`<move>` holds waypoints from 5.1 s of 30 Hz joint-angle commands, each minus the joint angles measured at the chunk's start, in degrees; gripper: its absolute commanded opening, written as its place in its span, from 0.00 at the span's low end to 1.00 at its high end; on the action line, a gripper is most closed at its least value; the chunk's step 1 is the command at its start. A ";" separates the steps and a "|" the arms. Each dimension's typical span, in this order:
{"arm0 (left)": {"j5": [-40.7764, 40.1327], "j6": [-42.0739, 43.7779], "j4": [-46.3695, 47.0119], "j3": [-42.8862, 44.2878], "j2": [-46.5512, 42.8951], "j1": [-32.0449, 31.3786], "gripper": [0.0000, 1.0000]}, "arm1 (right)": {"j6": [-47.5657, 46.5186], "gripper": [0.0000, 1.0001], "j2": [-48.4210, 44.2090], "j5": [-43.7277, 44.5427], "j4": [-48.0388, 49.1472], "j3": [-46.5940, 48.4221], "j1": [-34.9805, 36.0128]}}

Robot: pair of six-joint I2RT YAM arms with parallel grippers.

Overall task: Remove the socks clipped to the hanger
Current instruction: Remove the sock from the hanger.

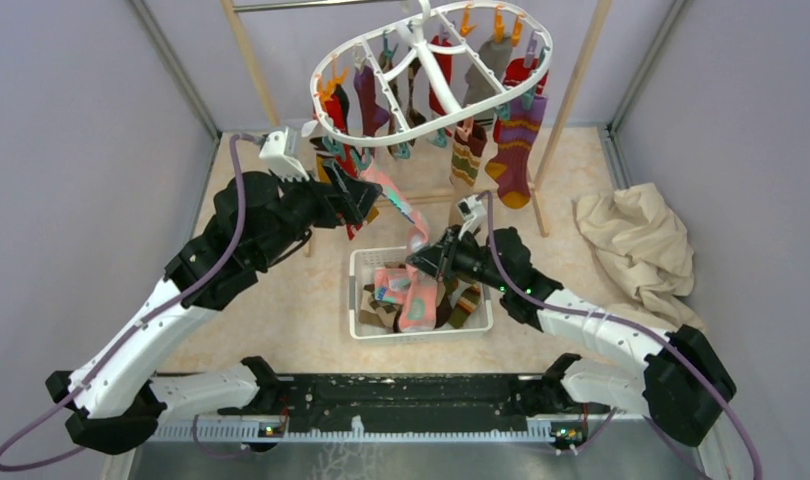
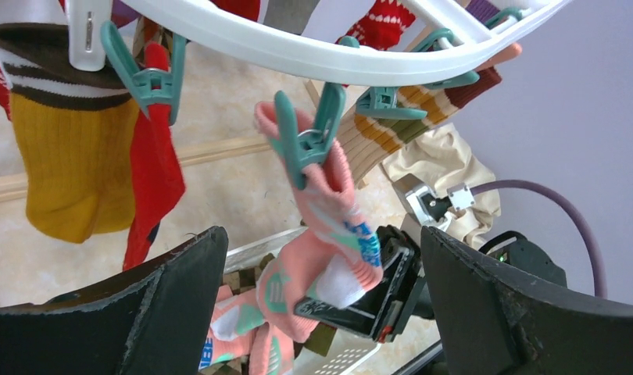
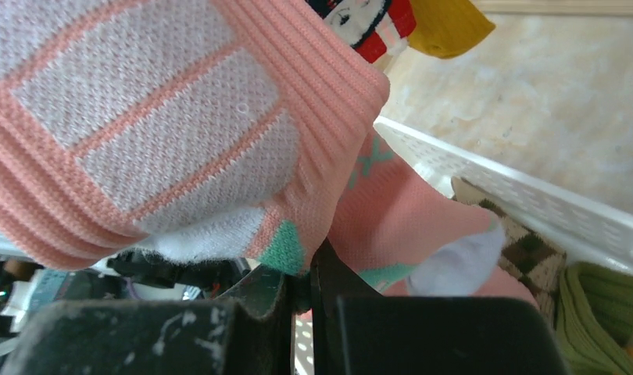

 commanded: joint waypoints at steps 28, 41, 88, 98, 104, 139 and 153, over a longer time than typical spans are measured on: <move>-7.13 1.96 -3.84 10.11 3.94 2.78 0.94 | -12.76 0.00 6.97 19.61 -8.88 13.00 13.06; 9.06 2.08 1.56 5.18 3.46 17.90 0.86 | -12.47 0.00 7.22 19.34 -8.52 12.65 13.15; 5.14 3.28 3.07 7.26 5.99 8.99 0.70 | -12.46 0.00 8.54 18.77 -7.20 11.52 13.15; 3.59 6.30 10.29 2.85 5.74 8.96 0.64 | -12.19 0.00 8.89 18.37 -6.69 11.04 13.15; 1.77 7.75 12.70 0.70 5.07 9.01 0.63 | -11.96 0.00 8.90 18.44 -5.92 10.13 13.15; -2.73 9.23 21.23 -3.44 5.09 6.82 0.49 | -11.27 0.00 9.51 17.93 -4.89 9.01 13.19; -3.99 9.27 17.72 -0.32 7.56 6.54 0.10 | -12.06 0.00 9.59 17.94 -6.31 10.48 13.15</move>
